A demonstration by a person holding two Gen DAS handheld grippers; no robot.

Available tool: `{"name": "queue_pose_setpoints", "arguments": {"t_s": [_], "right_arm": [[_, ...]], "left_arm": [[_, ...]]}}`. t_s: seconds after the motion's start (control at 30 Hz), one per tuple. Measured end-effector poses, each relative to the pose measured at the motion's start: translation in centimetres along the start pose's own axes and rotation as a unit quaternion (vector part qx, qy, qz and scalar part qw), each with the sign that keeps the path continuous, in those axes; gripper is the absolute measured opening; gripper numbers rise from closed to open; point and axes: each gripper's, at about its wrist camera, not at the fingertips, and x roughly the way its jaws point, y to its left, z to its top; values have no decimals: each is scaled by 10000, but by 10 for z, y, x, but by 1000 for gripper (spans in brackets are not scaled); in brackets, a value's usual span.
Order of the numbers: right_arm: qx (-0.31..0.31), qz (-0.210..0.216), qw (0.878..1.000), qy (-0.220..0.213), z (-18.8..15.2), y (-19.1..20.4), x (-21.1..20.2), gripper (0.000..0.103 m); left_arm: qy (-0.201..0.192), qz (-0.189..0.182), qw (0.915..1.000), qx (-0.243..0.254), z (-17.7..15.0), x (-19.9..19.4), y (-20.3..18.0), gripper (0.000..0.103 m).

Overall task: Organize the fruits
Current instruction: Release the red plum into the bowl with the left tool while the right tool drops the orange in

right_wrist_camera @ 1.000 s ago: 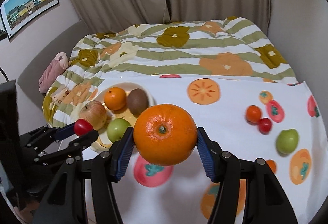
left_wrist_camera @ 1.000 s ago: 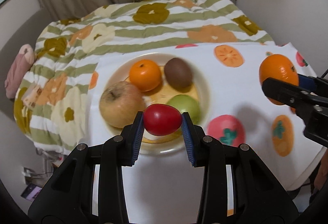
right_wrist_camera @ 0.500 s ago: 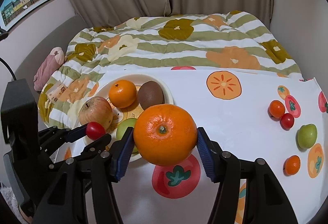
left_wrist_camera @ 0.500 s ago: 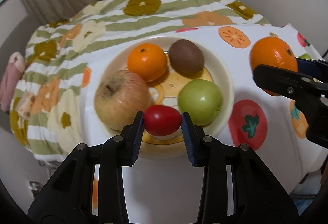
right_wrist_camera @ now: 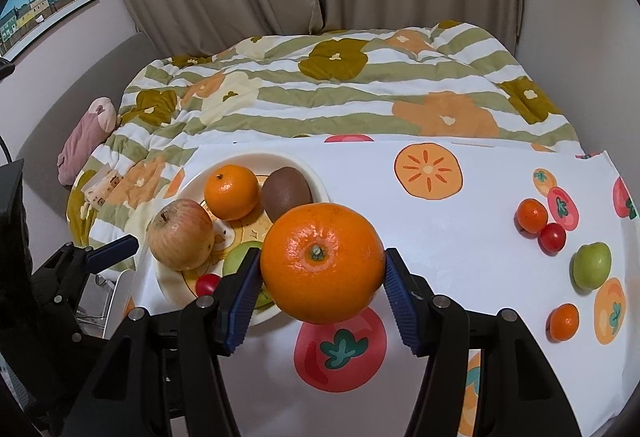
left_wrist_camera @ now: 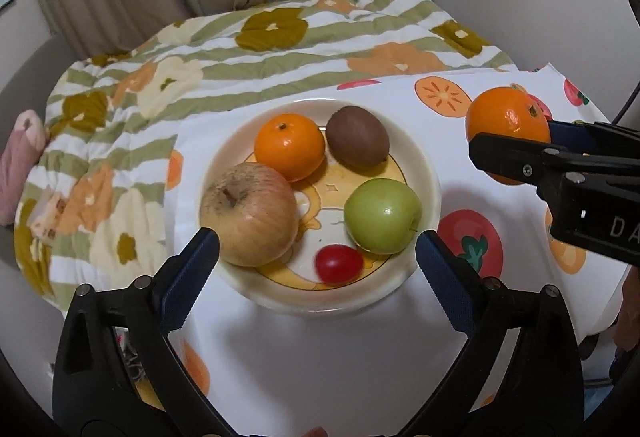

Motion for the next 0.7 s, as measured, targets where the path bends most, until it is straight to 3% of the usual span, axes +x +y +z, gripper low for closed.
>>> {"name": "queue_pose_setpoints", "arguments": {"t_s": [0.3,0.7], "right_arm": [[-185,201,9996,23,13,14,8,56],[-496,487,9973,240,26,40,52,56]], "left_arm": [[50,74,9999,-127,-7,-6,14,103],[124,110,9997,-185,-13,2,34,103]]}}
